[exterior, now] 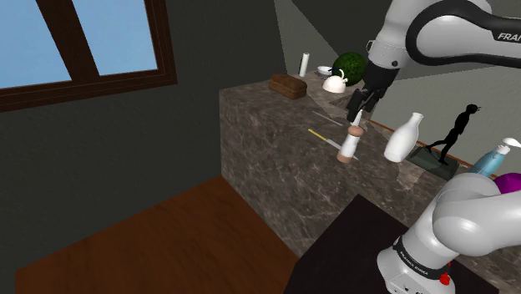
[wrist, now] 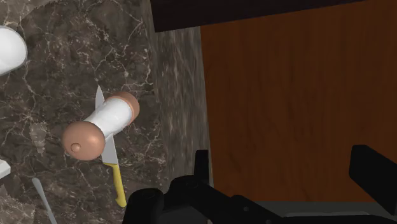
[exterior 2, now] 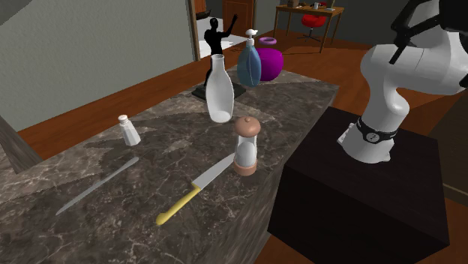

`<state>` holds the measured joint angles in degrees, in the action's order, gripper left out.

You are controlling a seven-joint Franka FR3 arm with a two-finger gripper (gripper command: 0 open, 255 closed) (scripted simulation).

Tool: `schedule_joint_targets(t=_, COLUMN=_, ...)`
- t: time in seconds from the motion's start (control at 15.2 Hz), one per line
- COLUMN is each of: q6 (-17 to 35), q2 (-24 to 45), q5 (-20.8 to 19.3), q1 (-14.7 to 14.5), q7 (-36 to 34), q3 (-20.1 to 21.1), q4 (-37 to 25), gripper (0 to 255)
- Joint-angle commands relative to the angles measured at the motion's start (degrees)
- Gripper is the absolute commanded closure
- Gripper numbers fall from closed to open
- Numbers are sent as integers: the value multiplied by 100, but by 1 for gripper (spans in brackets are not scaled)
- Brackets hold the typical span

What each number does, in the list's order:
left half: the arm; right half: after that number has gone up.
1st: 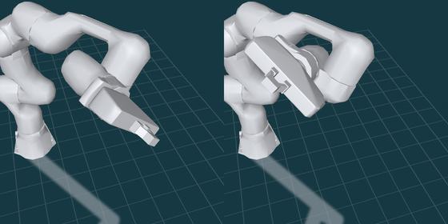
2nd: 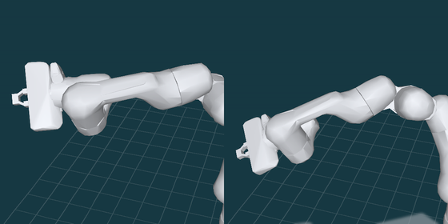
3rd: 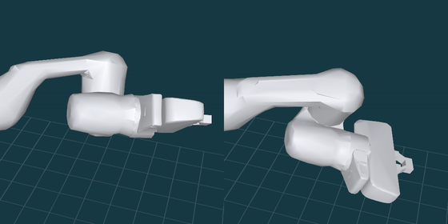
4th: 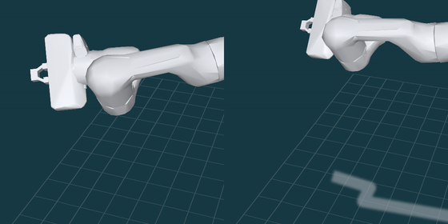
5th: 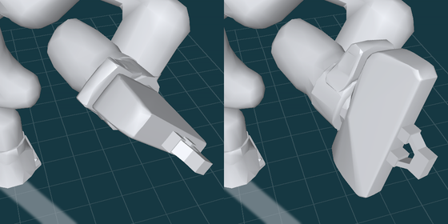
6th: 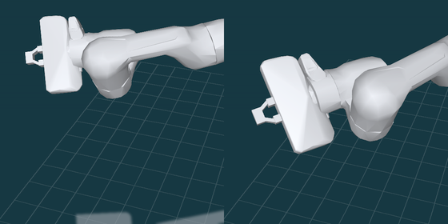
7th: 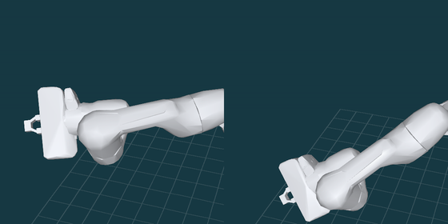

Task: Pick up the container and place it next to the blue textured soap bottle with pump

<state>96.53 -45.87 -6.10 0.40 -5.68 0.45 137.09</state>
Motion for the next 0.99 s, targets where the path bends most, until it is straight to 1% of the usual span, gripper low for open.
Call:
schedule_joint_targets(t=0.0, q6=0, q2=0, q5=0, q1=0, q7=0, q3=0, q4=0, gripper=0)
schedule_joint_targets(t=0.46, q6=799, q2=550, q5=-347, q1=275, q7=822, q3=-916, q4=202, gripper=0)
schedule_joint_targets(t=0.92, q6=1603, q2=1485, q5=-483, q1=447, q7=1680, q3=-1832, q4=45, gripper=0)
